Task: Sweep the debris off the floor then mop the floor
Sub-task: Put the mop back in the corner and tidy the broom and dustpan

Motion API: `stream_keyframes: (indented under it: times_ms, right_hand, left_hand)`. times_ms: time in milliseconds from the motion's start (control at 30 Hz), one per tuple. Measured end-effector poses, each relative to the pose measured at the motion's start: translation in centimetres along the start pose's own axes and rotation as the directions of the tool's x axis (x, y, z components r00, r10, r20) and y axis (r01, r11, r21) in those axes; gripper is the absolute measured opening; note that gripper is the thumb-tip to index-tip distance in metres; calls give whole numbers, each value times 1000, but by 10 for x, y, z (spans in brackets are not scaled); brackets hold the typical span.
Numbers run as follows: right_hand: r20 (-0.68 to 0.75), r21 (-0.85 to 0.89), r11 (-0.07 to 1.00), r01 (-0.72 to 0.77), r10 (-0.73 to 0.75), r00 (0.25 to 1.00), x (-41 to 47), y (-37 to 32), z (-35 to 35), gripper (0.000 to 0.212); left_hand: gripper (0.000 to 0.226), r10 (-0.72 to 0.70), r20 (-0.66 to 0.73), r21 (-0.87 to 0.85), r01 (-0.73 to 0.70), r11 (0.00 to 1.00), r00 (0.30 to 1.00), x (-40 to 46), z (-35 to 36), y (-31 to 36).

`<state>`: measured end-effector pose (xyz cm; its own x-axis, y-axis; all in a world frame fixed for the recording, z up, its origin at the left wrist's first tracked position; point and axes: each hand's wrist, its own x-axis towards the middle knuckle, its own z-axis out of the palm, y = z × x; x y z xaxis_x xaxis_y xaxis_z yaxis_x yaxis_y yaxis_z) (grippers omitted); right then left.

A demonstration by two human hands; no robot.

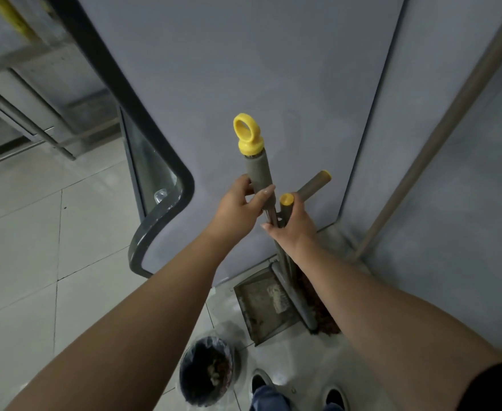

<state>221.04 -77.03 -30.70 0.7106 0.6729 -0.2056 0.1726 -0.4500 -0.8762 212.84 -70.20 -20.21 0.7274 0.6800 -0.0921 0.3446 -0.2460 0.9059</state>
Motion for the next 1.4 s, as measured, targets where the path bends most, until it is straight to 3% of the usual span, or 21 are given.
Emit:
stream_keyframes:
  times_ms: [233, 300, 367, 467, 533, 600, 700, 767, 867, 1000, 1067, 1167, 1267, 1400]
  right_hand:
    - [-91, -24, 998, 66, -68, 994, -1, 3, 4, 52]
    - [-114, -26, 995, 95, -97, 989, -3, 5, 4, 47]
    - [-135, -50, 992, 117, -123, 983, -5, 7, 4, 50]
    - [-159, -86, 989, 119, -131, 978, -4, 11, 2, 64]
    - [-161, -94, 988, 123, -137, 977, -2, 15, 2, 68]
    - [-172, -100, 986, 132, -148, 974, -3, 17, 5, 68]
    - [-209, -101, 983, 156, -174, 962, -3, 18, 8, 69]
    - [-233, -101, 982, 158, -178, 956, -2, 19, 7, 67]
    - [-251, -94, 978, 184, -203, 946, -2, 24, 6, 68]
    - [-239, -25, 978, 209, -209, 948, 0, 30, 2, 75]
    - [-227, 5, 971, 239, -231, 946, 3, 33, -1, 58]
    - [-191, 48, 955, 292, -278, 941, 6, 40, -9, 51]
    - [-182, 91, 944, 316, -296, 938, 9, 41, -14, 54]
    - [-178, 87, 940, 331, -313, 933, 8, 40, -14, 54]
  left_hand:
    - [6, -9, 173, -94, 25, 995, 985, 2, -5, -2]
    - [13, -46, 225, -144, 80, 986, 973, 6, -9, -3]
    - [28, -121, 215, -312, 185, 932, 969, 9, -15, -9]
    - [49, -315, 75, -632, 289, 719, 946, 12, -20, -51]
    - [52, -471, 50, -668, 380, 640, 881, 3, -3, -96]
    - [52, -579, 130, -695, 490, 526, 805, -14, 31, -134]
    - [50, -714, 312, -768, 609, 199, 626, -25, 76, -165]
    - [56, -707, 473, -745, 667, -3, 525, -23, 96, -179]
    - [84, -619, 610, -712, 685, -155, 494, -11, 120, -194]
    - [92, -536, 645, -757, 551, -351, 546, 4, 149, -198]
    - [76, -511, 597, -793, 356, -495, 618, 11, 165, -198]
    - [64, -475, 512, -738, 83, -670, 716, 20, 180, -192]
    - [60, -497, 460, -705, -38, -709, 736, 26, 182, -187]
    - [66, -515, 469, -684, -74, -726, 717, 37, 181, -181]
